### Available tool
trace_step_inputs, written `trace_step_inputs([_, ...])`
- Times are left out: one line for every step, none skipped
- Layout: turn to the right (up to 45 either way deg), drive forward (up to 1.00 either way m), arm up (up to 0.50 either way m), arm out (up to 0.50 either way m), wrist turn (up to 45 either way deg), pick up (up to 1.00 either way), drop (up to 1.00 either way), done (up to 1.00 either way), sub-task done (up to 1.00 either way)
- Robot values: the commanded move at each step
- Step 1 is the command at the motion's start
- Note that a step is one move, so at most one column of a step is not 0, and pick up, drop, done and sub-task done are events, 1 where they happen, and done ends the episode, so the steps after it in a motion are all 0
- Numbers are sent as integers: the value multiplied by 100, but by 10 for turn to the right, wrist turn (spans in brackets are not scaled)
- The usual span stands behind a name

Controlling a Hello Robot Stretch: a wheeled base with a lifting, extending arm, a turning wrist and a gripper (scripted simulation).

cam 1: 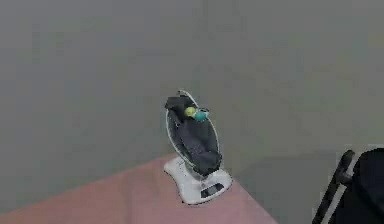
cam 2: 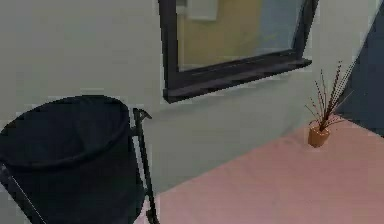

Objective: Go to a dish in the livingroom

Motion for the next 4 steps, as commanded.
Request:
trace_step_inputs([450, 0, 0, 0, 0, 0, 0, 0, 0])
trace_step_inputs([450, 0, 0, 0, 0, 0, 0, 0, 0])
trace_step_inputs([450, 0, 0, 0, 0, 0, 0, 0, 0])
trace_step_inputs([270, 0, 0, 0, 0, 0, 0, 0, 0])
